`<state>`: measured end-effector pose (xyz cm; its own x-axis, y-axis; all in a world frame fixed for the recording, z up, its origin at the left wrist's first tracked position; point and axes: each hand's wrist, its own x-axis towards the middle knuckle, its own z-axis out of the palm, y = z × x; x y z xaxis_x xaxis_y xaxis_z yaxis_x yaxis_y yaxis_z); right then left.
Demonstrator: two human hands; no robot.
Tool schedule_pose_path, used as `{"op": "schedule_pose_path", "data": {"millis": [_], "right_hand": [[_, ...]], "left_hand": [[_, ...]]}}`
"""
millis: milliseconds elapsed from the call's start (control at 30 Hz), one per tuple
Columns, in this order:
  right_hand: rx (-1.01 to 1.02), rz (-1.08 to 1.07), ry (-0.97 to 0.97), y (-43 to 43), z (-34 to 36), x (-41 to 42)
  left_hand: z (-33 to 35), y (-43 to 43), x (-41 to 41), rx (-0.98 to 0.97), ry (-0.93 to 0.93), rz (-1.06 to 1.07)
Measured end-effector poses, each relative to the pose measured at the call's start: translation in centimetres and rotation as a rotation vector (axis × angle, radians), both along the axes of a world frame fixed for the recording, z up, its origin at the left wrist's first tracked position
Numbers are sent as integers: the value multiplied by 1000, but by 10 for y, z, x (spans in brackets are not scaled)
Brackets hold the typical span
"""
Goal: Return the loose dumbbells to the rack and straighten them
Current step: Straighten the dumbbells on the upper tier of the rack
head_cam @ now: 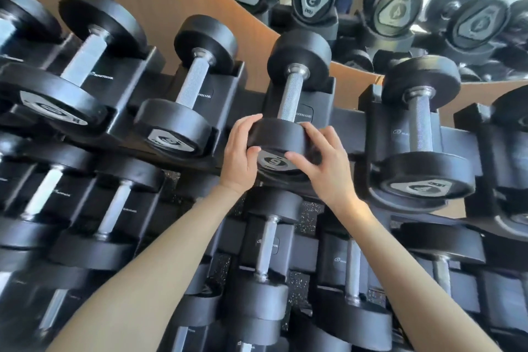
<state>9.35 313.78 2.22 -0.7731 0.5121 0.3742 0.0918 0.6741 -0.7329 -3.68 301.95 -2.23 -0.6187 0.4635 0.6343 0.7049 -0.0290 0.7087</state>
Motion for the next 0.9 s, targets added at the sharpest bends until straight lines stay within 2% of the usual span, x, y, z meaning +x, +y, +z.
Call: {"op": "schedule_pose_path", "data": {"millis": [200, 267, 333, 400, 467, 600, 733, 833, 900], "right_hand": [[450, -1, -277, -8, 47, -18], [524, -5, -346, -13, 52, -26], [524, 1, -344, -13, 52, -25], [315, 52, -242, -5, 43, -14], [-30, 141, -125, 6, 23, 7], [-537, 256, 77, 18, -28, 36], [-561, 211, 168, 18, -42, 32], [-526, 163, 195, 13, -51, 27], [-500, 136, 184, 10, -48, 26]], "left_hand": [[-19, 6, 18, 72, -395, 129], [-22, 0, 18, 22, -451, 127], [-16, -10, 17, -72, -425, 82], [-5, -16, 14, -216, -341, -3], [8, -21, 13, -342, -206, -82], [37, -20, 10, -467, 121, -229], [64, 8, 13, -474, 438, -247], [64, 18, 8, -367, 552, -221], [57, 19, 3, -286, 563, -227]]}}
